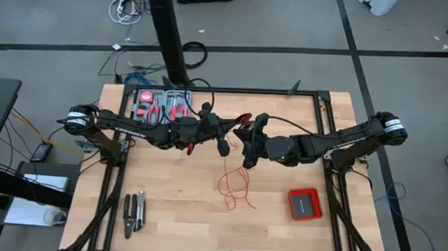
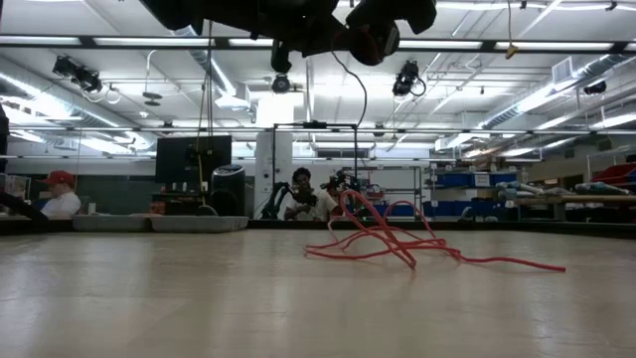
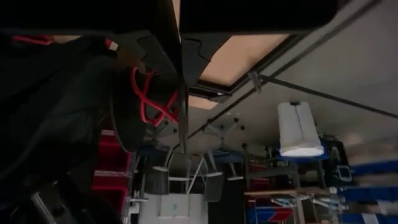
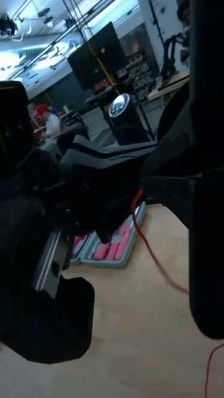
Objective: Coil cords
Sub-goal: Coil the red wire onto the spool
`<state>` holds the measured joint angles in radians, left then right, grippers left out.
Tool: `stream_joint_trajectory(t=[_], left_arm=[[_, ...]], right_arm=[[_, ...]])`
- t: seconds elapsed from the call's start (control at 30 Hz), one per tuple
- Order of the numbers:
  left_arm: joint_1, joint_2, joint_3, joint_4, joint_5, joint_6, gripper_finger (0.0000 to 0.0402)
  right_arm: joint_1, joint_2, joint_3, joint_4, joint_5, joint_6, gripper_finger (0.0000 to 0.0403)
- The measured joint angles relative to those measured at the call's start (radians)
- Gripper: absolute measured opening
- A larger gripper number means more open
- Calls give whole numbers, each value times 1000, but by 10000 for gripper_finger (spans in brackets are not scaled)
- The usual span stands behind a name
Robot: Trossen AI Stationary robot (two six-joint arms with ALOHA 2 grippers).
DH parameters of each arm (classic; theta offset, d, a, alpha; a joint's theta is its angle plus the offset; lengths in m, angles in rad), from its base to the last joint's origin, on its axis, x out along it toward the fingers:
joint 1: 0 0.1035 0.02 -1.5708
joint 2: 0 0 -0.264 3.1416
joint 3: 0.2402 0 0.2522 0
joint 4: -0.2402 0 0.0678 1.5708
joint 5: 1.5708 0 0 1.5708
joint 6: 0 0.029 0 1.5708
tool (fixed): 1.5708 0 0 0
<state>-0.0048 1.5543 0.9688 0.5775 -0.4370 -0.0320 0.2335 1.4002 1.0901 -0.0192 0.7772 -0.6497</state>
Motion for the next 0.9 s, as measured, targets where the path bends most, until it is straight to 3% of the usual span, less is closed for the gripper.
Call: stream_joint_trajectory(t=[0.33, 0.47, 0.9], left_arm=[[1, 0, 0, -34, -15, 50, 0], [1, 0, 0, -32, -26, 54, 0], [0, 0, 0, -37, -20, 50, 0]], right_arm=[[3, 0, 0, 6, 58, 0, 0], [6, 0, 0, 27, 127, 18, 0], [-17, 0, 0, 69, -7, 222, 0]])
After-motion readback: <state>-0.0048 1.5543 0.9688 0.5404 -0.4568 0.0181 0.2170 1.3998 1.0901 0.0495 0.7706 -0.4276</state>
